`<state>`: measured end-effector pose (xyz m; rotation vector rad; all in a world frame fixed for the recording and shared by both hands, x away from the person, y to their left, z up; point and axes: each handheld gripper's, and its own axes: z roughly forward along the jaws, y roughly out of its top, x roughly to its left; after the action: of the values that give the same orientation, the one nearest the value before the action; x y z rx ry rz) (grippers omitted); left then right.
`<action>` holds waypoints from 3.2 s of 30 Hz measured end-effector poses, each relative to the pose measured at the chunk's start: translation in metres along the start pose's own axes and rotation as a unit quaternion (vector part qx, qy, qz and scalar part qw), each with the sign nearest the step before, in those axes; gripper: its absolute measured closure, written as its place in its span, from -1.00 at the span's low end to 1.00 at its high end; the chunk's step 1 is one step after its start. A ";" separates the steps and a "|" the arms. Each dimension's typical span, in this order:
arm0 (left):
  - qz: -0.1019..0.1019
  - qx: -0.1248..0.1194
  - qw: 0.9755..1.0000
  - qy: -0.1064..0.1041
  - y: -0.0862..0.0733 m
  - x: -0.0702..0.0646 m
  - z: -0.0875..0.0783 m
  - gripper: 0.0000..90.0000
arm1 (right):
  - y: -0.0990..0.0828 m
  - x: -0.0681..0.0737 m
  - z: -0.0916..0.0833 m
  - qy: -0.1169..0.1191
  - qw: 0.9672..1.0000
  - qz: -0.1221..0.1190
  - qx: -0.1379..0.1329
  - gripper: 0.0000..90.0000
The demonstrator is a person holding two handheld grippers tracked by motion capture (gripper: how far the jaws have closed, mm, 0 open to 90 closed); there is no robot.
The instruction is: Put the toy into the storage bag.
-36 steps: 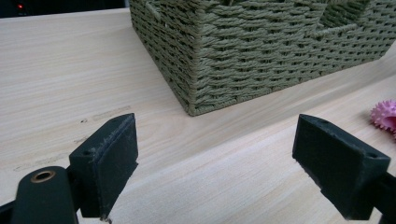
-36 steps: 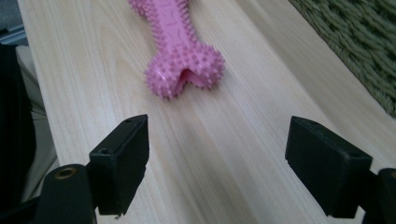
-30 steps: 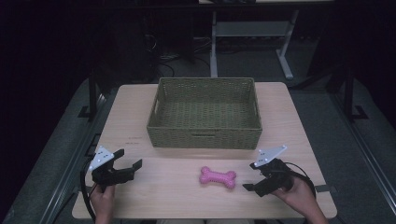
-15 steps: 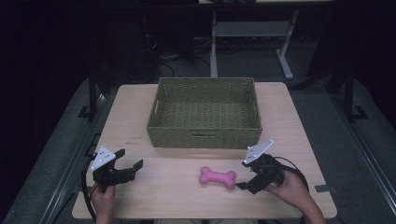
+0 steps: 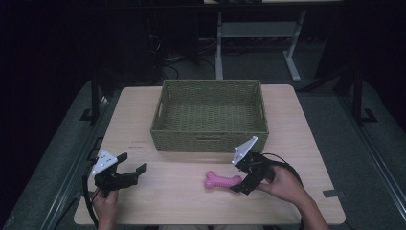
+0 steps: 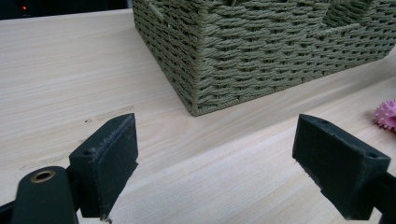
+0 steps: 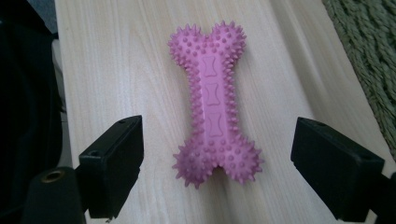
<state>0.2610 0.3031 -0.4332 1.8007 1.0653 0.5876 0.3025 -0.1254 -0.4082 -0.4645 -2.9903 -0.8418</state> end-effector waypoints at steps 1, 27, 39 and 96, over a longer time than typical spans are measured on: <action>0.001 0.000 1.000 0.000 0.000 0.000 0.000 -0.70 | 0.002 0.000 0.002 0.001 1.000 -0.002 0.003 -0.63; -0.005 -0.002 1.000 -0.001 0.000 0.001 -0.001 -0.70 | 0.034 -0.002 0.041 0.024 0.995 -0.047 0.085 -0.31; -0.004 -0.002 1.000 0.000 0.000 0.001 -0.001 -0.70 | 0.034 -0.002 0.050 0.014 0.992 -0.061 0.109 -0.03; -0.010 -0.006 1.000 -0.001 0.000 0.003 -0.003 -0.70 | 0.072 -0.033 -0.014 0.044 0.995 -0.069 0.059 0.28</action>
<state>0.2603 0.3068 -0.4325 1.7790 1.0749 0.5784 0.3534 -0.0833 -0.3617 -0.2146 -2.9957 -0.6691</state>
